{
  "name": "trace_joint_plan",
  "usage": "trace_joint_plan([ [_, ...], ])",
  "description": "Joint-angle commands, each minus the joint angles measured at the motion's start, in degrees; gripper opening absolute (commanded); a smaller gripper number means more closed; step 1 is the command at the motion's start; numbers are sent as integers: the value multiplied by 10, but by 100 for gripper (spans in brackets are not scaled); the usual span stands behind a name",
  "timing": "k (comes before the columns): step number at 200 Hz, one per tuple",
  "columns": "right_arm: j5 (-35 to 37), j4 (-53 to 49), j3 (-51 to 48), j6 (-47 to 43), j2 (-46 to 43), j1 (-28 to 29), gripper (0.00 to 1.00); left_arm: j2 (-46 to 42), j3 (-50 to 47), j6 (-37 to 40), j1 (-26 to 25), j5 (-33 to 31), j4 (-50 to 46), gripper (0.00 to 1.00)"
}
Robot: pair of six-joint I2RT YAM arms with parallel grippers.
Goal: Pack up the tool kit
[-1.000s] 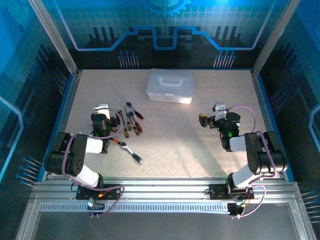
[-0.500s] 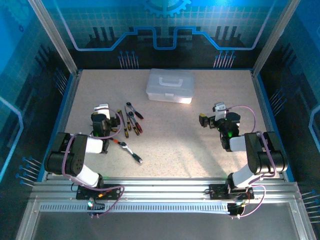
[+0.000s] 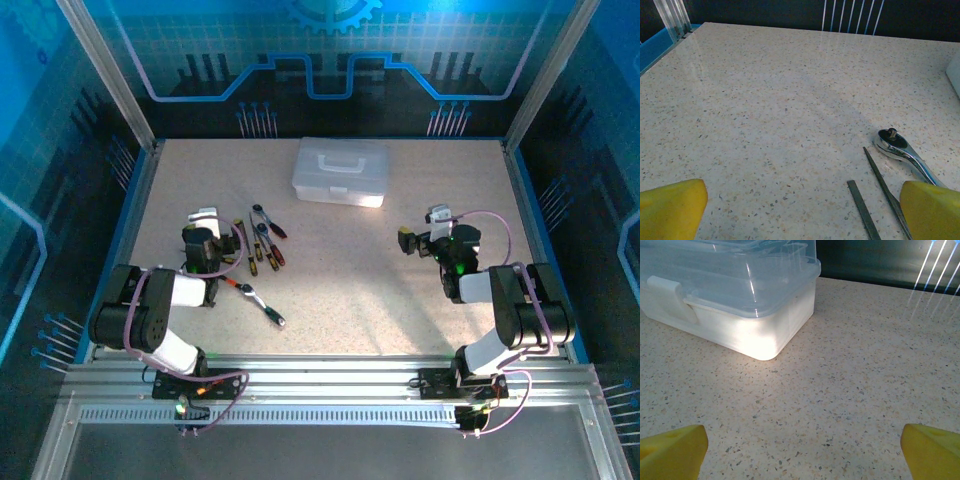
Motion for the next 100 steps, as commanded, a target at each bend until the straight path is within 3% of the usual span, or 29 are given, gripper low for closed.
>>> trace_joint_plan([
  [1,-2,-4,5,-8,-7,-4,100,2,9,-2,1,10,5,99],
  [52,-3,0,3,-5,-6,-7,100,2,15,18,-5,51,-4,99],
  [70,29,-10,9,8,-5,-7,100,2,15,17,-3,54,-4,99],
  [100,55,-19,14,9,-6,-2,100,1,11,5,-2,18,1,99],
])
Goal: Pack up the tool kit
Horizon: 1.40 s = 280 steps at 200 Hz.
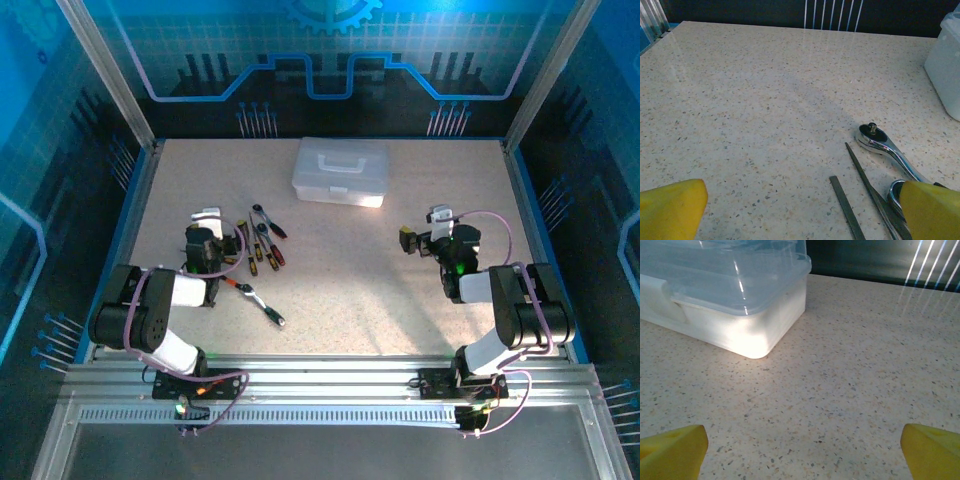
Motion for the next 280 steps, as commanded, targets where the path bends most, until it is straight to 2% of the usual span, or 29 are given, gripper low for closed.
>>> trace_joint_plan([
  [1,34,-13,14,4,-6,-1,100,2,11,0,0,-17,2,99],
  [35,54,-15,15,0,-7,9,100,1,9,-1,0,-25,7,99],
  [46,54,-20,17,-4,-11,10,100,-13,22,-1,0,-14,-28,99],
  [75,70,-164,76,-20,-60,28,100,-72,78,8,0,9,-178,99],
  [99,98,-247,115,-31,-98,45,100,-129,84,4,0,9,-217,99],
  [110,137,-272,129,-25,-123,61,100,-164,90,1,0,9,-236,99],
  [125,194,-355,174,10,-164,82,100,-217,112,-11,0,13,-287,99],
  [149,253,-625,305,158,-213,81,100,-283,187,-61,-1,27,-396,99],
  [155,244,-651,316,167,-221,78,100,-293,212,-96,-2,10,-430,99],
  [164,247,-633,294,214,-233,70,100,-300,254,-164,-6,-23,-506,99],
  [174,245,-628,240,336,-248,42,100,-297,304,-250,-9,-40,-606,99],
  [180,178,-611,212,372,-258,9,99,-293,329,-305,-8,-33,-663,99],
  [185,112,-574,185,381,-266,-12,92,-289,345,-324,-7,-9,-696,99],
  [190,81,-550,166,392,-272,-21,88,-285,356,-325,-5,23,-714,99],
  [200,89,-566,165,390,-271,-19,86,-280,363,-300,-1,67,-722,99],
  [211,94,-619,197,364,-252,-16,87,-278,348,-369,1,49,-716,99],
  [216,93,-641,212,357,-244,-15,86,-278,334,-388,7,66,-694,99],
  [227,82,-671,234,348,-228,-14,86,-267,308,-384,23,138,-614,99],
  [243,60,-672,235,342,-220,-10,87,-219,337,-373,24,167,-594,99],
  [266,48,-653,221,338,-214,-5,92,-96,454,-333,17,240,-645,99],
  [280,46,-649,220,331,-210,-4,96,-21,534,-307,-2,254,-687,99],
])
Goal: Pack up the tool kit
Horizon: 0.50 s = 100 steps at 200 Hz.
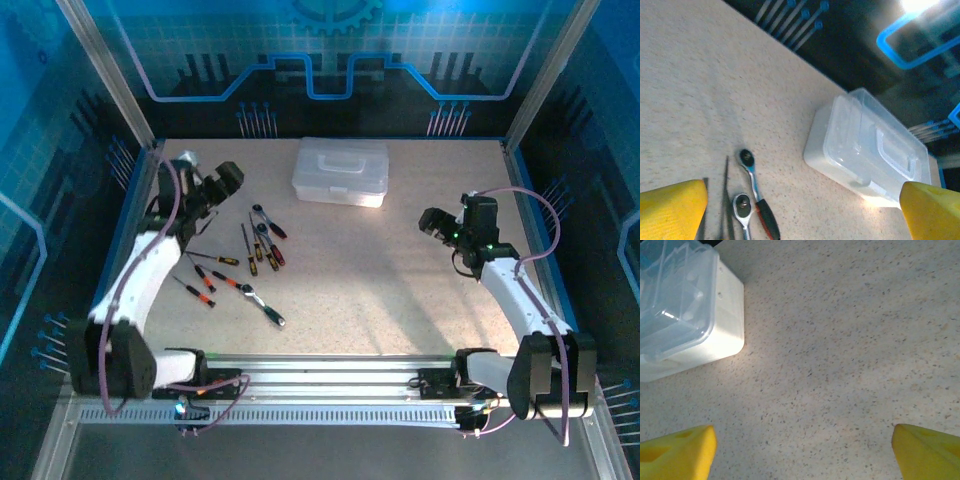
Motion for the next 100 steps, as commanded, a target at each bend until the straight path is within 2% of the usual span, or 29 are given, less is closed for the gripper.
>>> trace_joint_plan([
  [1,-24,-5,11,-1,8,8,96,96,120,32,-21,86,-47,99],
  [35,-35,-3,21,-3,20,8,98,270,319,106,-76,78,-151,99],
  [56,-47,-8,30,-6,26,8,100,363,426,132,-93,106,-190,99],
  [70,-43,3,21,-14,14,8,100,412,499,182,-103,113,-238,99],
  [82,-29,8,12,-16,0,7,100,440,537,207,-110,81,-264,99],
  [100,-31,12,-1,-13,-15,6,100,460,549,209,-110,74,-257,99],
])
